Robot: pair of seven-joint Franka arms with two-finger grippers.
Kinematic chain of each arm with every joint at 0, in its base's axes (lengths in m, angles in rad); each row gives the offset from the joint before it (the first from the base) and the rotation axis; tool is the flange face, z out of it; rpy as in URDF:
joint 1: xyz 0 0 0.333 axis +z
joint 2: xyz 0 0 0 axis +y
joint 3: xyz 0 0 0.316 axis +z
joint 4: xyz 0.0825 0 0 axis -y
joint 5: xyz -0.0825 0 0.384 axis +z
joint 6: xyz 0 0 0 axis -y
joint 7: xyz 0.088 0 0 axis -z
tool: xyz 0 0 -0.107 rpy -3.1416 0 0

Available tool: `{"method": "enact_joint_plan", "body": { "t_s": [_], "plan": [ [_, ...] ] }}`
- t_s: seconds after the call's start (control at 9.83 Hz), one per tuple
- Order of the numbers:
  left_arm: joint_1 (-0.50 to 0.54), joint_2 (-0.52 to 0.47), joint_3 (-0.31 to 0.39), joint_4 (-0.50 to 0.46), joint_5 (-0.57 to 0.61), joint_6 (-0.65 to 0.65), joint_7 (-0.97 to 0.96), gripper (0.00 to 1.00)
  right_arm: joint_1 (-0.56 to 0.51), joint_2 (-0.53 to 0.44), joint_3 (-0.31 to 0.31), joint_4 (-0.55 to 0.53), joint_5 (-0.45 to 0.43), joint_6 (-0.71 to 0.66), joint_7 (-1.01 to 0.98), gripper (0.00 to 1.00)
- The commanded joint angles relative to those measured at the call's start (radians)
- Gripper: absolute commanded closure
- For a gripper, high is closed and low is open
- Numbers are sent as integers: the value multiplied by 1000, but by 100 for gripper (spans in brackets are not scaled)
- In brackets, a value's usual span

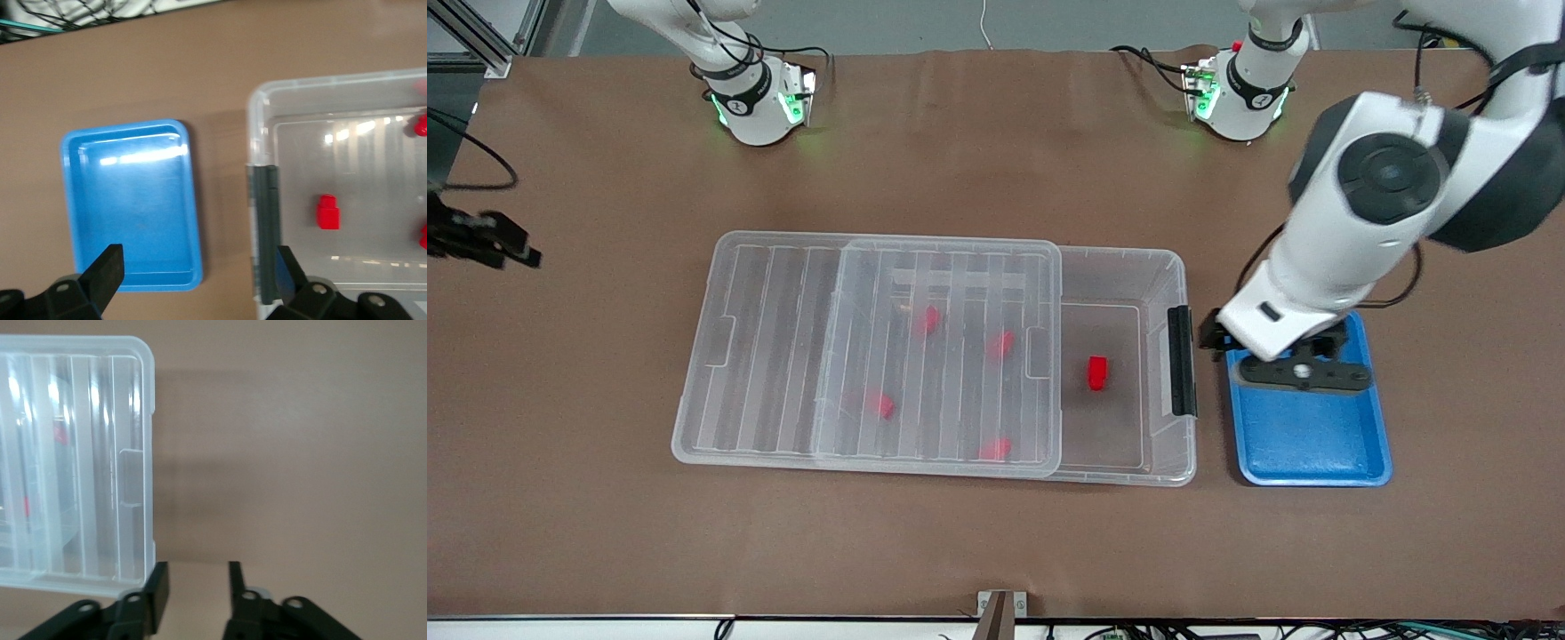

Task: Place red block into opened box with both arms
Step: 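Withdraw the left gripper from the box toward its rest pose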

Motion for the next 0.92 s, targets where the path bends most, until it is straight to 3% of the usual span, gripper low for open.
{"method": "enact_joint_plan", "body": {
  "t_s": [0.0, 0.2, 0.31, 0.51, 0.61, 0.71, 0.81],
  "plan": [
    [61, -66, -2, -11, -79, -54, 18, 0, 17, 108, -3, -56, 17, 118, -153, 100],
    [123, -139, 3, -11, -178, -82, 29, 0, 43, 150, 0, -137, 19, 232, -186, 100],
    [132, -159, 4, -12, -184, -97, 29, 0, 75, 151, 2, -213, 19, 328, -186, 100],
    [155, -236, 19, -23, -190, -159, 58, 0, 91, 169, 21, -242, 17, 381, -186, 100],
    [132, -268, 68, -38, -201, -195, 94, 0, 91, 177, 41, -246, 19, 401, -186, 100],
    [61, -323, 193, -81, -242, -209, 123, 0, 94, 185, 43, -254, 19, 413, -186, 100],
    [45, -368, 273, -131, -309, -209, 137, 0, 94, 188, 61, -254, 19, 416, -185, 100]
  ]
}}
